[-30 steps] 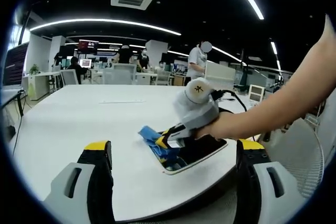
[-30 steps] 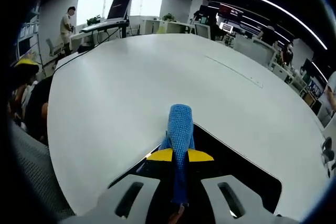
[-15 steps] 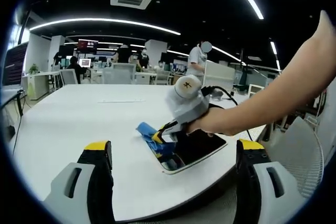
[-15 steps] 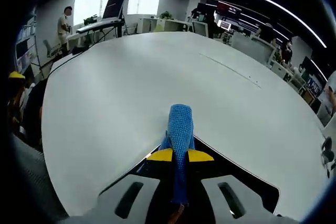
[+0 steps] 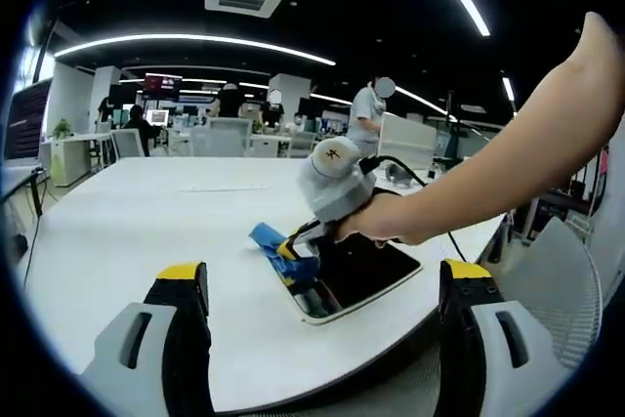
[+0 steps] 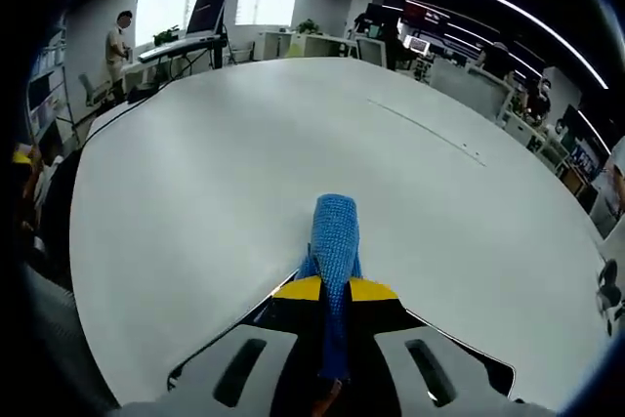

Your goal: Wipe the mirror surface with the cleaning cloth until all visible marks leave the cleaned area.

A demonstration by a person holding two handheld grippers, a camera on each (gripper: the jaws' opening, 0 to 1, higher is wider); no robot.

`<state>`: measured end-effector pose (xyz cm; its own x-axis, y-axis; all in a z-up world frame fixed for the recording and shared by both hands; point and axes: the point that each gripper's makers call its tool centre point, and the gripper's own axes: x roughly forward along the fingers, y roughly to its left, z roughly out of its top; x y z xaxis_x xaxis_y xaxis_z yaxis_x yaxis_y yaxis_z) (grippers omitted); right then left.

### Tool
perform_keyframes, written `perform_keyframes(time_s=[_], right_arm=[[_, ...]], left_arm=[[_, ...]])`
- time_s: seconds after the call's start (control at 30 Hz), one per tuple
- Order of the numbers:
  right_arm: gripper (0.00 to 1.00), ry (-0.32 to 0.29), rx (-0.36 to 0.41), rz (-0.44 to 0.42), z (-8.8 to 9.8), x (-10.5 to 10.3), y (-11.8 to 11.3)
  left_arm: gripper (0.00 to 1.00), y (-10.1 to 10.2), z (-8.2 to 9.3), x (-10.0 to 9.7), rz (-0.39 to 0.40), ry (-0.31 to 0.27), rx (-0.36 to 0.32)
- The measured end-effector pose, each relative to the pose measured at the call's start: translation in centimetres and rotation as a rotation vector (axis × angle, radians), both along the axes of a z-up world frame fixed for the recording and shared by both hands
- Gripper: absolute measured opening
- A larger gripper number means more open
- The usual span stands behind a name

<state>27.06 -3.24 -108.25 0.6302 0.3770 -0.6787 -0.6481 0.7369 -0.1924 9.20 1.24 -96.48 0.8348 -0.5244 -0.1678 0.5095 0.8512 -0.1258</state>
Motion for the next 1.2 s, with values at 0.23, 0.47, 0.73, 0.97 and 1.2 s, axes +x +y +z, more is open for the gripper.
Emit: perform_keyframes(time_s=[0.23, 0.47, 0.73, 0.97, 1.2], right_arm=[[0.02, -0.004, -0.001, 0.005, 0.1, 0.1, 0.0], [0.02, 0.001, -0.025, 0.05, 0.0, 0.2, -0.2], [0.02, 0.007, -0.081, 0.093, 0.2, -0.1, -1.7], [0.02, -0.002, -0.11, 0.1, 0.1, 0.1, -3.0], [0.02, -0.016, -0.148, 0.115, 0.0, 0.3, -3.5]], left_arm=[[0.97, 0.0, 0.0, 0.0, -0.001, 0.001, 0.0], [0.97, 0.1, -0.1, 0.0, 0.006, 0.006, 0.002], [0.98, 0.1, 0.0, 0.1, 0.006, -0.002, -0.001], [0.98, 0.1, 0.0, 0.1, 0.008, -0.002, -0.001], [0.98, 0.0, 0.1, 0.1, 0.005, -0.006, -0.003]])
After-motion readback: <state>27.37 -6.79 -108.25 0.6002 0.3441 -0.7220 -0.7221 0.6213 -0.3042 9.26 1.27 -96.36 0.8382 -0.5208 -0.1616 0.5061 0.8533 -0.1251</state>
